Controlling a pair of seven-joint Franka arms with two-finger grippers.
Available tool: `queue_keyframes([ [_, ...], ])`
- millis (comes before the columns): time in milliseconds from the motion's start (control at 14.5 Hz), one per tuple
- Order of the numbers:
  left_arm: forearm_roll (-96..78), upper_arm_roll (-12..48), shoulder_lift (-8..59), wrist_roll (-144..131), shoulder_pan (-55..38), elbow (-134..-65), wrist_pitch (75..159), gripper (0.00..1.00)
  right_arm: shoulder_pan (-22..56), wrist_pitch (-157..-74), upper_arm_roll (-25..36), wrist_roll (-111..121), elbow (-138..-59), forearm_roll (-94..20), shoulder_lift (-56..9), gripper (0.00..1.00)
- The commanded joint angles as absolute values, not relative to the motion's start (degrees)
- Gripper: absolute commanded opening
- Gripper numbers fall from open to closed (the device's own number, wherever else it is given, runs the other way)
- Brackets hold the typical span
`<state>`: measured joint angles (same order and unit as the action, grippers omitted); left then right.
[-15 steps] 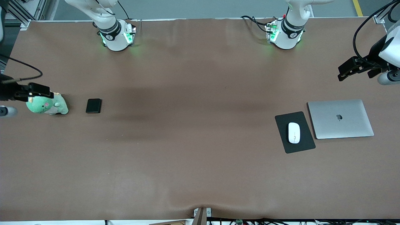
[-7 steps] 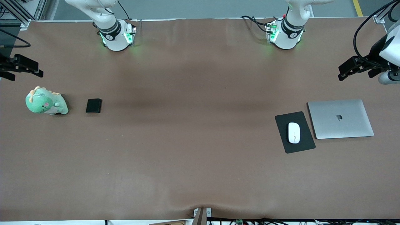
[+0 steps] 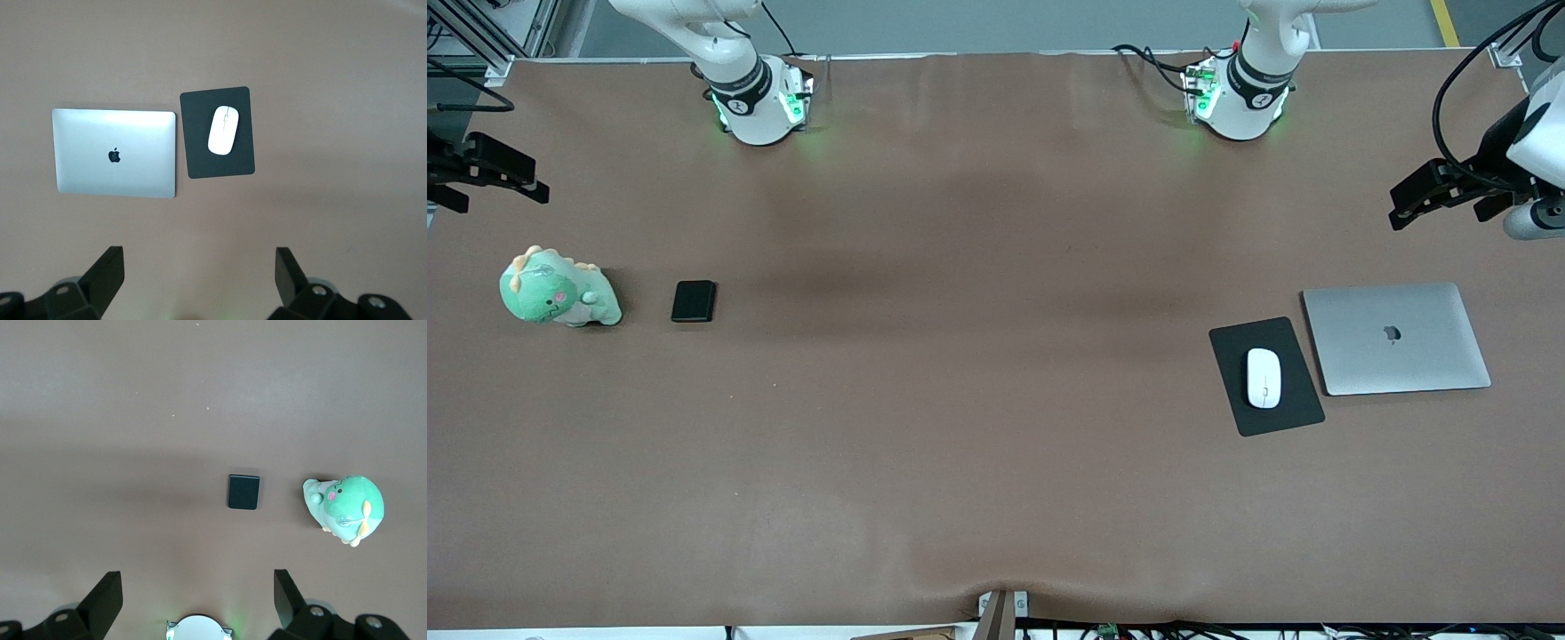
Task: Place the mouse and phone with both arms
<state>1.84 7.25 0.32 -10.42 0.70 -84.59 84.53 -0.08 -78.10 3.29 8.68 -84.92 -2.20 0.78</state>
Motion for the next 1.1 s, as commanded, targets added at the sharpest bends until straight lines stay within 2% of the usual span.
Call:
queue_keyframes([
  [0, 0.35, 7.21, -0.26, -10.2, 0.97, -84.46, 84.29, 1.0, 1.41, -79.1, 4.66, 8.35, -88.42, -2.2, 3.6, 1.0],
  [1032, 0.44, 7.03, -0.18, -9.32, 1.05, -84.46, 84.29, 1.0, 0.79, -78.57, 5.27, 8.44, -88.07, -2.2, 3.34, 1.0],
])
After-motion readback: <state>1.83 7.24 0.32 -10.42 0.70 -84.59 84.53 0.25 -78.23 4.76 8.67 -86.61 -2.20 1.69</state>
